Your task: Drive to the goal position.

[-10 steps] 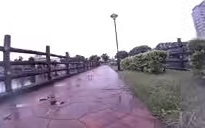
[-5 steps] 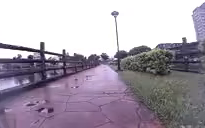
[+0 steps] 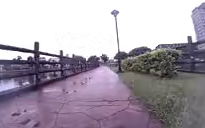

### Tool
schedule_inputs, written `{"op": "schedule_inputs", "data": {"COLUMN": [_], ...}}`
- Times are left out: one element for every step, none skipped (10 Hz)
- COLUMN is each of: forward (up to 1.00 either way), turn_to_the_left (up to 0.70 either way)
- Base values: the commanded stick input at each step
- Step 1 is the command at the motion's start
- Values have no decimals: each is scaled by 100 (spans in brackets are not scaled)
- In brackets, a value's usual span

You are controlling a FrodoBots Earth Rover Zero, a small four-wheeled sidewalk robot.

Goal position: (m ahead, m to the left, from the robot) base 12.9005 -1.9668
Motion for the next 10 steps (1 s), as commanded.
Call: {"op": "schedule_inputs", "data": {"forward": [70, 70, 70, 70, 70, 70, 70, 70, 70, 70], "turn_to_the_left": [0, 0, 0, 0, 0, 0, 0, 0, 0, 0]}}
